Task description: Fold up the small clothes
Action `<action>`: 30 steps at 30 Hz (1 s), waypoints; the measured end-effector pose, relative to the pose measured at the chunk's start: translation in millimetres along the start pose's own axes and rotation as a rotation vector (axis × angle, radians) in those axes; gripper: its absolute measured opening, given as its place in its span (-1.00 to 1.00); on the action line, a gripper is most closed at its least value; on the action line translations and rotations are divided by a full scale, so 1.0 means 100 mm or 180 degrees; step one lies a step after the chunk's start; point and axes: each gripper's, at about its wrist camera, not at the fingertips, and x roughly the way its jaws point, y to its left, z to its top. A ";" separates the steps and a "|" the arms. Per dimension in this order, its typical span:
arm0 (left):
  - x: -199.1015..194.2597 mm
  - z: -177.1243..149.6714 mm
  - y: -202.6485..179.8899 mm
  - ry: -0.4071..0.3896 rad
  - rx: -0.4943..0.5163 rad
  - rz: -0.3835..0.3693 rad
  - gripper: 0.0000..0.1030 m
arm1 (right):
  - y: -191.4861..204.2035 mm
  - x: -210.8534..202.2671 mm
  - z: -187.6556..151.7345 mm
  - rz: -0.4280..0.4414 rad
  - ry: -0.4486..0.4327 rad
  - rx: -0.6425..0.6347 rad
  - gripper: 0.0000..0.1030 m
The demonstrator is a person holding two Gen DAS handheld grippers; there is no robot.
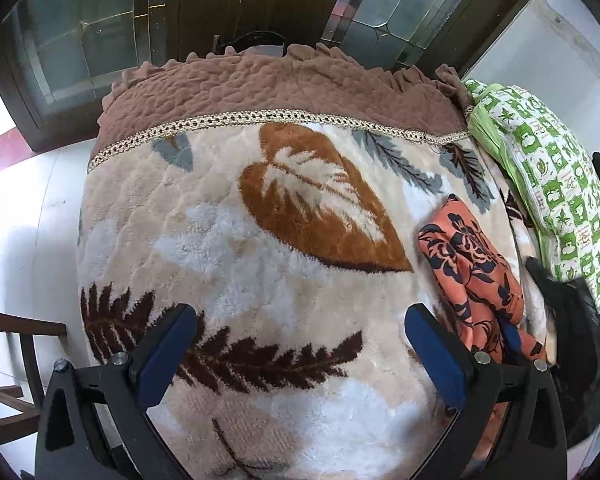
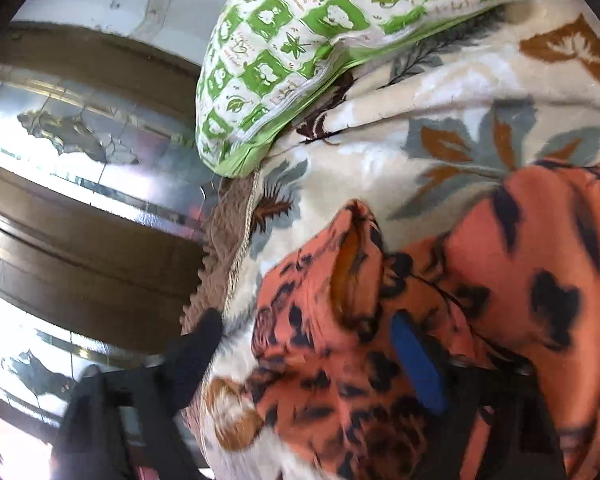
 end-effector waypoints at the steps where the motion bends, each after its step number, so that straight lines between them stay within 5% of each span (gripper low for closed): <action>1: 0.00 0.00 -0.01 0.0008 0.0007 -0.0010 1.00 | 0.02 0.07 0.01 0.0005 0.0009 -0.0020 0.14; 2: 0.01 0.00 -0.02 0.0017 0.0025 -0.0009 1.00 | 0.05 0.13 0.00 -0.0040 0.0035 -0.0060 -0.27; 4: 0.03 0.02 -0.02 0.0030 0.0042 0.0010 1.00 | 0.14 0.22 -0.03 -0.0245 0.0081 -0.0224 -0.65; 7: 0.02 0.03 0.03 0.0027 -0.0029 0.0013 1.00 | 0.33 -0.01 -0.11 -0.0275 -0.0138 -0.0581 -0.81; 11: 0.01 -0.01 0.05 0.0016 -0.0076 0.0000 1.00 | 0.53 -0.74 -0.15 -0.0157 -0.0671 -0.0839 -0.82; 16: -0.02 -0.09 -0.09 -0.0039 0.0161 0.0027 1.00 | 0.42 -2.17 -0.20 -0.0048 -0.1415 -0.0790 -0.83; 20: -0.06 -0.24 -0.31 -0.0115 0.0466 0.0017 1.00 | -0.02 -3.42 -0.40 -0.0300 -0.2015 -0.0643 -0.83; 23: -0.06 -0.43 -0.58 -0.0120 0.0832 -0.0024 1.00 | -0.52 -4.19 -0.63 -0.0732 -0.2342 -0.0458 -0.83; 26: -0.10 -0.73 -0.94 -0.0176 0.1341 -0.0088 1.00 | -1.14 -4.68 -0.85 -0.1125 -0.2478 -0.0129 -0.83; 30: -0.18 -1.25 -1.41 -0.0253 0.1989 -0.0293 1.00 | -1.92 -4.73 -0.93 -0.1428 -0.2187 0.0277 -0.83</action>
